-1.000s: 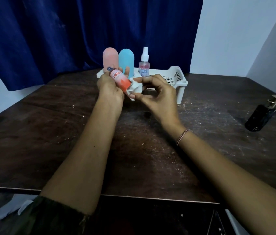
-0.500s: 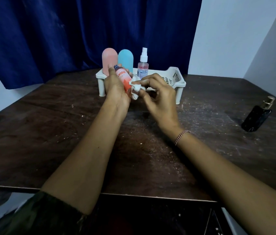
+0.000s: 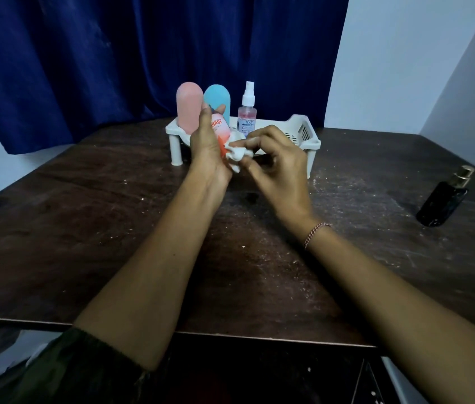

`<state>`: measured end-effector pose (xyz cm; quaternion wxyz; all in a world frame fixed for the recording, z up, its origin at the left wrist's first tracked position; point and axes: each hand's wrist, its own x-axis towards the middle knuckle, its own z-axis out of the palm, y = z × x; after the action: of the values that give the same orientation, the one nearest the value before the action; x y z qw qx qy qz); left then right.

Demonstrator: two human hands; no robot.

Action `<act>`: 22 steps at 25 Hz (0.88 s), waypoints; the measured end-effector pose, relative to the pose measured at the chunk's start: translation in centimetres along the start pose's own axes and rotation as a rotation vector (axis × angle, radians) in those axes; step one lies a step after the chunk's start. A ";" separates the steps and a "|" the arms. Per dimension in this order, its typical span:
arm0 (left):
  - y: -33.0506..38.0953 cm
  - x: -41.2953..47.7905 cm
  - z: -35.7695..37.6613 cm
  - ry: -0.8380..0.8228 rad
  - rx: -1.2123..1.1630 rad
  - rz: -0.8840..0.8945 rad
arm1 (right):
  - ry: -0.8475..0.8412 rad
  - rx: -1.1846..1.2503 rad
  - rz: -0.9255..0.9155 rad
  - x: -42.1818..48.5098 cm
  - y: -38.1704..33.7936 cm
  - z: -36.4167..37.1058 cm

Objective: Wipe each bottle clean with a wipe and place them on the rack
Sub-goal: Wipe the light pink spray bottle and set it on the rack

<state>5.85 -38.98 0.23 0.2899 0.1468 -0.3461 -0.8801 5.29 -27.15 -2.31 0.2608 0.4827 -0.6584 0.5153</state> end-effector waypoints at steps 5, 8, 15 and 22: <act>0.3 0.0 0.1 -0.016 0.158 -0.007 | -0.056 -0.134 -0.096 0.3 0.2 0.4; 0.4 -0.4 0.0 -0.111 0.323 0.064 | -0.097 -0.192 -0.136 0.4 0.3 0.3; 0.2 -1.5 0.0 -0.270 0.581 0.025 | 0.069 -0.293 -0.099 1.3 1.2 -1.5; 1.2 -2.5 -0.2 -0.315 0.706 0.006 | -0.011 -0.434 -0.039 1.5 1.5 -3.0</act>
<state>8.41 -38.23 1.06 0.1672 0.0998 -0.6684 -0.7178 2.83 -24.90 -0.66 0.3649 0.4307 -0.7459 0.3535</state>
